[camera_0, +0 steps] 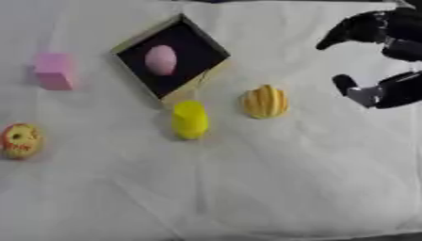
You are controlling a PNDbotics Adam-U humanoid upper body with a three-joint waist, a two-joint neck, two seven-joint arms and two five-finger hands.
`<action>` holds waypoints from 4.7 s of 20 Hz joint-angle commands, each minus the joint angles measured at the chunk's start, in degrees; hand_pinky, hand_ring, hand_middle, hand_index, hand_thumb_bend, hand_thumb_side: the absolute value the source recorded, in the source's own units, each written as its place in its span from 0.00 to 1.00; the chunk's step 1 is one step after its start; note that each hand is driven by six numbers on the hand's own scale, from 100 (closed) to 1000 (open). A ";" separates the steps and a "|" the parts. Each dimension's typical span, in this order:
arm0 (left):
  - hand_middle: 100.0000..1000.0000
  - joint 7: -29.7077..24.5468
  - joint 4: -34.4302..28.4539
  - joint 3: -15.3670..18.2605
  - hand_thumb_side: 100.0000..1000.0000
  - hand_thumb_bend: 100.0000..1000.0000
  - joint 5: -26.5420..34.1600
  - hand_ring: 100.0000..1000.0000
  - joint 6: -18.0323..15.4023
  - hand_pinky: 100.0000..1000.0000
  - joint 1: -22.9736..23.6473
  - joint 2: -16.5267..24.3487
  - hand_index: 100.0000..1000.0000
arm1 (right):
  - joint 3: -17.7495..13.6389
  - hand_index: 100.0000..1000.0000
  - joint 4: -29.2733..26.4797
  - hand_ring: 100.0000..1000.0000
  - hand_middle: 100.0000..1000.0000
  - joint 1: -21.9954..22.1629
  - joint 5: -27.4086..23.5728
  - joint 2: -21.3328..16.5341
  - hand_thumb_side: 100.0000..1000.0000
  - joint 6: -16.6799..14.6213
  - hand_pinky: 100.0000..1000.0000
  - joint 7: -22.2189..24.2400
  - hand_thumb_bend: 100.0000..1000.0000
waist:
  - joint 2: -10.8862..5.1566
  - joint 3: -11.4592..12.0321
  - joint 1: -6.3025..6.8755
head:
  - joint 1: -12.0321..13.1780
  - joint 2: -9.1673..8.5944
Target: Pick up objects on the table and place them in the box.
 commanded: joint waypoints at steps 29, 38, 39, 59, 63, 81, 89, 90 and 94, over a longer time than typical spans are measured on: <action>0.58 -1.53 -0.85 -0.84 0.55 0.00 2.31 0.67 0.23 0.66 -2.32 1.44 0.77 | 10.06 0.88 19.00 0.92 0.80 -18.75 1.84 18.53 0.37 4.41 0.93 18.19 0.00 | -0.17 1.66 -0.67 | -2.38 1.32; 0.57 -1.84 -0.85 -0.97 0.55 0.00 2.51 0.68 0.25 0.66 -2.92 1.26 0.77 | 10.08 0.88 20.80 0.93 0.81 -18.68 5.17 19.43 0.42 1.89 0.94 20.15 0.00 | 0.54 1.95 -0.61 | -2.24 1.32; 0.57 -1.85 -0.85 -0.95 0.55 0.00 2.53 0.68 0.25 0.66 -2.97 1.23 0.77 | 10.11 0.88 21.03 0.93 0.81 -18.64 5.77 19.56 0.41 1.55 0.94 20.21 0.00 | 0.62 2.00 -0.60 | -2.25 1.32; 0.56 -2.36 -0.85 -1.23 0.55 0.00 3.00 0.68 0.35 0.66 -4.14 1.00 0.77 | 9.30 0.86 26.47 0.91 0.77 -17.23 15.31 20.58 0.40 -4.61 0.92 20.87 0.33 | 2.10 2.67 -0.65 | -2.40 1.32; 0.55 -2.44 -0.85 -1.25 0.55 0.00 3.08 0.67 0.32 0.66 -4.46 0.90 0.77 | 9.07 0.84 28.59 0.87 0.73 -16.92 16.36 21.37 0.44 -5.08 0.90 18.97 0.34 | 2.60 3.13 -0.64 | -2.64 1.32; 0.55 -2.54 -0.85 -1.22 0.55 0.00 3.23 0.67 0.35 0.66 -4.79 0.83 0.77 | 6.75 0.51 21.28 0.57 0.38 -14.20 11.15 17.23 0.38 0.68 0.80 2.40 0.00 | 2.68 3.13 -0.43 | -2.61 1.32; 0.55 -2.62 -0.85 -1.42 0.55 0.00 3.20 0.67 0.15 0.66 -4.77 1.38 0.77 | 3.62 0.50 11.58 0.57 0.36 -20.68 3.10 15.06 0.21 2.58 0.82 1.26 0.00 | 2.31 3.15 -0.58 | -3.64 1.32; 0.55 -2.70 -0.85 -1.54 0.55 0.00 3.25 0.67 0.16 0.66 -4.89 1.46 0.77 | 3.70 0.51 11.46 0.57 0.37 -22.22 2.18 15.71 0.20 2.91 0.82 1.20 0.00 | 2.36 3.35 -0.68 | -4.05 1.32; 0.55 -3.29 -0.85 -2.11 0.55 0.00 3.64 0.67 0.03 0.66 -6.28 1.77 0.77 | 4.42 0.52 14.33 0.58 0.37 -27.69 1.15 19.36 0.17 3.09 0.83 0.74 0.00 | 3.19 5.21 -1.35 | -6.02 0.25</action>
